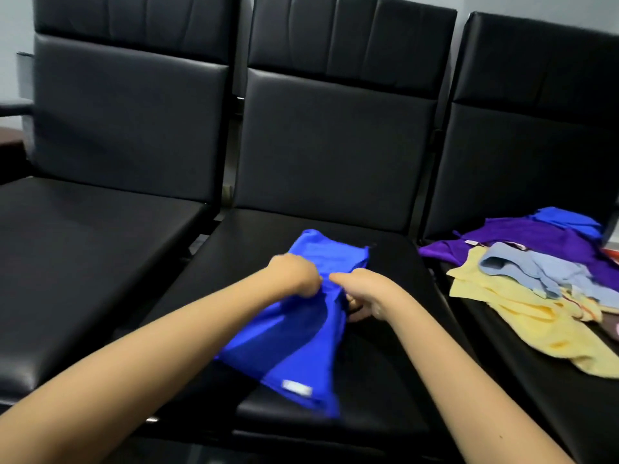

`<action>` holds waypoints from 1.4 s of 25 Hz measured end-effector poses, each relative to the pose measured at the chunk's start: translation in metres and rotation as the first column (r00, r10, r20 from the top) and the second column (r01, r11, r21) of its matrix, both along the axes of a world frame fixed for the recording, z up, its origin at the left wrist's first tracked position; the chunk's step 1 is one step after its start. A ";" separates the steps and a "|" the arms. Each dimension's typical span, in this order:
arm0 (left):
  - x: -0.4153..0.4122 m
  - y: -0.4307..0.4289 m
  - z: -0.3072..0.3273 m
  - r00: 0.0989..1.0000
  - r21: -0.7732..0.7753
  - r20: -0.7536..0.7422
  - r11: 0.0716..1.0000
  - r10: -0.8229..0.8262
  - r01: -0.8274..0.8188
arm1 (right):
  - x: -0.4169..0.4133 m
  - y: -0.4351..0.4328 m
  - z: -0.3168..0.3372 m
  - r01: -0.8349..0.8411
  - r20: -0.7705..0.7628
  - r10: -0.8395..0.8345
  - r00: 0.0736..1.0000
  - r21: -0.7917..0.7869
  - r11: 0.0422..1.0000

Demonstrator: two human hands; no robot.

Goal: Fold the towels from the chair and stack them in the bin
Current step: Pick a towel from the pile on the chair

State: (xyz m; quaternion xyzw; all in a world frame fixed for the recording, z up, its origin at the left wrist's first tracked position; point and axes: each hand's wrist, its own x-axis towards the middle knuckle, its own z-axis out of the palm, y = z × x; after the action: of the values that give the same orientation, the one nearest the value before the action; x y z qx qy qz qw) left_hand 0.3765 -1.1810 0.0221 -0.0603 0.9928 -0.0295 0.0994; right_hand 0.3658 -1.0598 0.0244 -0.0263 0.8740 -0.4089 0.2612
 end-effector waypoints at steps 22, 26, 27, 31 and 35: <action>-0.015 -0.066 0.037 0.903 0.905 0.040 -0.398 0.427 0.148 | -0.058 0.027 0.034 0.164 0.004 -0.294 0.956 -0.836 0.523; -0.009 -0.065 0.036 0.926 0.841 -0.026 -0.493 0.377 0.224 | -0.055 0.037 0.036 0.186 0.036 -0.372 0.927 -0.907 0.377; -0.009 -0.063 0.026 0.926 0.901 0.045 -0.415 0.375 0.124 | -0.052 0.038 0.027 0.281 0.105 -0.378 0.920 -0.848 0.449; 0.000 -0.056 -0.027 0.828 0.976 0.205 -0.042 0.522 -0.214 | -0.041 0.043 -0.012 0.368 0.260 -0.296 0.919 -0.299 0.881; 0.005 -0.049 -0.020 0.813 0.919 0.338 0.021 0.474 -0.394 | -0.041 0.048 -0.011 0.196 0.168 -0.184 0.969 -0.062 0.979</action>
State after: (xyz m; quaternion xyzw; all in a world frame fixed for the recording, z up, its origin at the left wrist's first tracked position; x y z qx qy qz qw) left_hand 0.3815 -1.2302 0.0021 -0.2830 0.7120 0.6368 0.0864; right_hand 0.3249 -1.0123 0.0137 0.0804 0.8318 -0.4668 0.2893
